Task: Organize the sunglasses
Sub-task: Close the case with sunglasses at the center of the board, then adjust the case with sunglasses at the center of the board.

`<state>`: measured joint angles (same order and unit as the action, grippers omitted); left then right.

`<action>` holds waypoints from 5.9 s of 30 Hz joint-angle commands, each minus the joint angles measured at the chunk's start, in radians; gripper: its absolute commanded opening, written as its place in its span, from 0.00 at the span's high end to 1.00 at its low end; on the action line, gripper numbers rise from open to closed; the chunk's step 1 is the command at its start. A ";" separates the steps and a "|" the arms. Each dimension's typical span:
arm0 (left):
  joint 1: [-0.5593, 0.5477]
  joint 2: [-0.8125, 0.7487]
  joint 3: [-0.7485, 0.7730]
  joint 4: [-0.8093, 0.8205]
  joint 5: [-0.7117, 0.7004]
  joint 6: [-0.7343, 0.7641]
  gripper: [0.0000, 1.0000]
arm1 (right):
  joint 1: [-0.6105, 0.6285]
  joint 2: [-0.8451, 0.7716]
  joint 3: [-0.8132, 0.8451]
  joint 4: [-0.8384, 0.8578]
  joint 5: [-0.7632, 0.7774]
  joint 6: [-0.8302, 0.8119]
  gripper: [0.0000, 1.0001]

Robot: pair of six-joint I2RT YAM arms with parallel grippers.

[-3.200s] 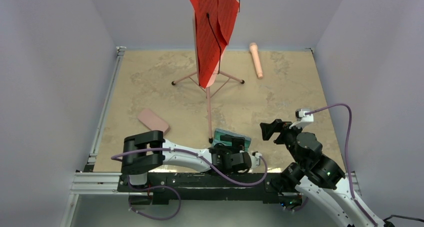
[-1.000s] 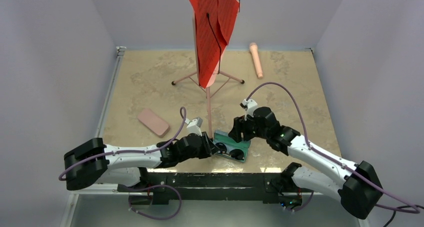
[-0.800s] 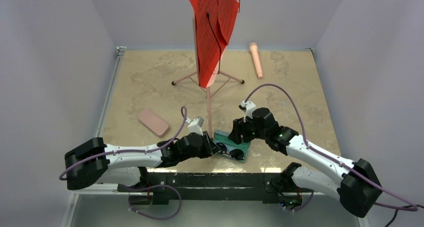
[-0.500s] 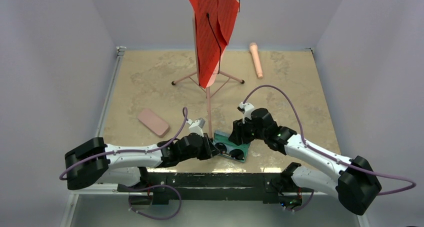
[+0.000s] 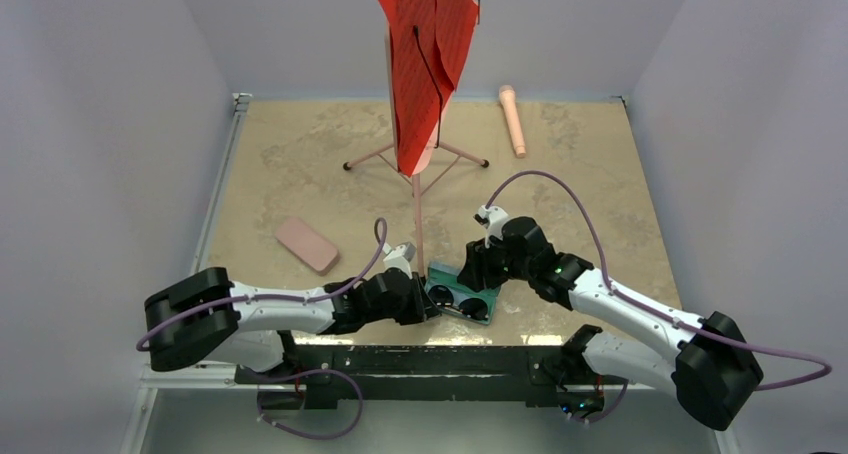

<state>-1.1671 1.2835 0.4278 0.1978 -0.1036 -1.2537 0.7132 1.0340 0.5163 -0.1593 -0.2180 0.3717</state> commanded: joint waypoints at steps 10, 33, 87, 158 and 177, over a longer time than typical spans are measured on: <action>0.003 0.121 0.089 0.133 0.030 0.005 0.86 | 0.005 -0.001 -0.009 0.025 -0.047 -0.028 0.49; 0.003 0.118 0.078 0.089 0.083 -0.046 0.78 | 0.006 -0.010 -0.073 0.060 -0.150 -0.022 0.55; -0.024 0.144 0.050 0.020 -0.031 -0.182 0.92 | 0.475 0.139 -0.034 0.031 0.296 0.236 0.55; -0.020 -0.460 -0.053 -0.603 -0.289 -0.220 0.00 | 0.534 0.306 0.122 -0.056 0.478 0.153 0.27; 0.045 -0.372 -0.020 -0.440 -0.221 -0.154 0.00 | 0.520 0.185 0.100 -0.011 0.405 0.080 0.07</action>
<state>-1.1717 0.8841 0.3664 -0.3542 -0.3576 -1.4597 1.2366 1.3243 0.6167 -0.2436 0.2394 0.4847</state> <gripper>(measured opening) 0.996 0.908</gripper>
